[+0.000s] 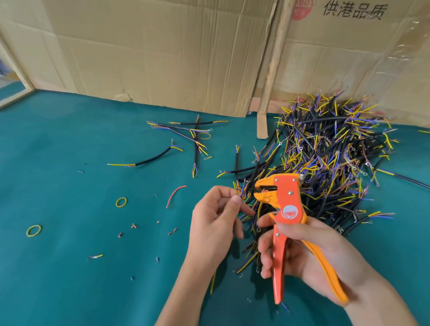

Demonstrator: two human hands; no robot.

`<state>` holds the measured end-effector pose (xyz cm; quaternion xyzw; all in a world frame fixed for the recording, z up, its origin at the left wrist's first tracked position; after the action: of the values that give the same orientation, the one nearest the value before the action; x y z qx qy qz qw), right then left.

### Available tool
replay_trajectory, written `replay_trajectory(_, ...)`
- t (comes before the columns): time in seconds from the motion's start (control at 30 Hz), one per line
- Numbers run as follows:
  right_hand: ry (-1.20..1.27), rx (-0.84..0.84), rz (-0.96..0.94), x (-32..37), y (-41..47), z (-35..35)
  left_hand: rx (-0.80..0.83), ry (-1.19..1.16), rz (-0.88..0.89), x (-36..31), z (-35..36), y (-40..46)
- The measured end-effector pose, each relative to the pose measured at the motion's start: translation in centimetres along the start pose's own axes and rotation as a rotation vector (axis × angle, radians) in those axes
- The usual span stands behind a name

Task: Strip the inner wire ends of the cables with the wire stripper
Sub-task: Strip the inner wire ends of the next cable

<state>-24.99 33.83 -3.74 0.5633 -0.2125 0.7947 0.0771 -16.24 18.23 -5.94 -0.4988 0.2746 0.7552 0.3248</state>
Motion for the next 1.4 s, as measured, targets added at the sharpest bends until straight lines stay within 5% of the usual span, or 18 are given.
replay_trajectory(0.2, 0.001, 0.026, 0.005, 0.0, 0.1, 0.3, 0.018, 0.055, -0.016, -0.2, 0.0, 0.0)
replay_trajectory(0.4, 0.017, -0.214, -0.155, 0.4, 0.2, 0.7, 0.033, 0.183, 0.021, 0.0, 0.1, -0.1)
replay_trajectory(0.57, -0.021, -0.210, -0.221, 0.8, -0.2, 1.2, 0.089, 0.226, 0.013, 0.0, 0.3, -0.2)
replay_trajectory(1.2, -0.014, -0.246, -0.210, 0.8, 0.1, 1.1, 0.020, 0.372, 0.197, 0.2, 0.3, -0.3)
replay_trajectory(1.4, 0.005, -0.236, -0.025, 0.7, -0.3, 0.0, -0.131, 0.344, 0.278, 0.2, -0.4, 0.0)
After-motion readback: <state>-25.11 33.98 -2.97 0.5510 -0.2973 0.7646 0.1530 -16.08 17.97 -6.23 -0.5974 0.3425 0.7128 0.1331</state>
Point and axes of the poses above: each hand's wrist, its own y-axis towards the middle knuckle, its own z-axis out of the palm, x = y × z, the point moved 1 cm from there along y, towards the middle knuckle, and after that the axes turned 15 degrees about -y, right-handed, at the moved point
